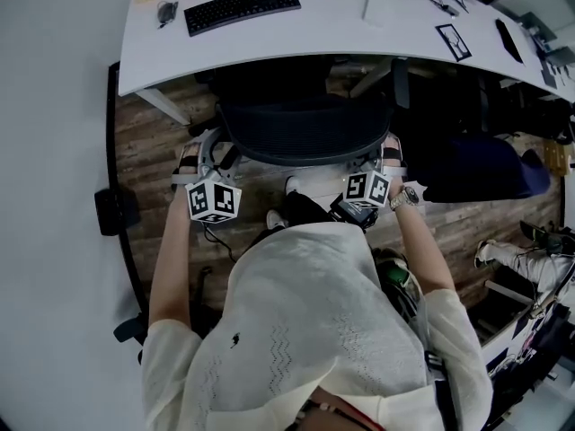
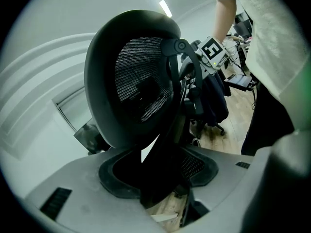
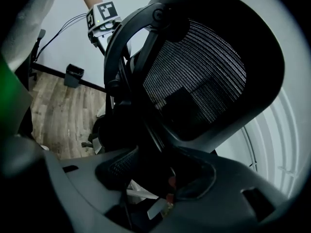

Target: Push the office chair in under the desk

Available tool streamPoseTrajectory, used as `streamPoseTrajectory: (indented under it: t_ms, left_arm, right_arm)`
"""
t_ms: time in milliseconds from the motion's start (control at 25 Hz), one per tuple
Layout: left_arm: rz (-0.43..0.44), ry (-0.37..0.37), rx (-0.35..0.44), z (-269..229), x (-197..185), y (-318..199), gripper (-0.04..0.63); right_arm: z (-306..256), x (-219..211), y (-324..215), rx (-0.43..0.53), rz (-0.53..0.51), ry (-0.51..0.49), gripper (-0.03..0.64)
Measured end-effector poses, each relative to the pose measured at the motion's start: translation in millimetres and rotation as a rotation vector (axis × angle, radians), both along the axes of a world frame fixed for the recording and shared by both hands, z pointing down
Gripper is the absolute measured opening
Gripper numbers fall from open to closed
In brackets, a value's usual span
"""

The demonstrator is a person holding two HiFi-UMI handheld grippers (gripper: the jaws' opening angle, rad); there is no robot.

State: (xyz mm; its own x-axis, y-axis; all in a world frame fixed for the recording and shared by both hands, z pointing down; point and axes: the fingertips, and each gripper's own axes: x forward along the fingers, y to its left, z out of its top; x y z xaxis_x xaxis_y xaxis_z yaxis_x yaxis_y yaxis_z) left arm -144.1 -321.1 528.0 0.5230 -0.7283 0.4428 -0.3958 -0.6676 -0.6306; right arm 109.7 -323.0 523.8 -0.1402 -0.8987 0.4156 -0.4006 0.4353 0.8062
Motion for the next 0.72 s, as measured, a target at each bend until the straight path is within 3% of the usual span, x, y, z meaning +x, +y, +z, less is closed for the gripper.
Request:
streamPoseTrajectory:
  t_ms: [720]
  left_arm:
    - [-0.022, -0.01, -0.004, 3, -4, -65, 0.224]
  right_arm:
    - [3, -4, -61, -0.001, -0.03, -0.003, 0.206]
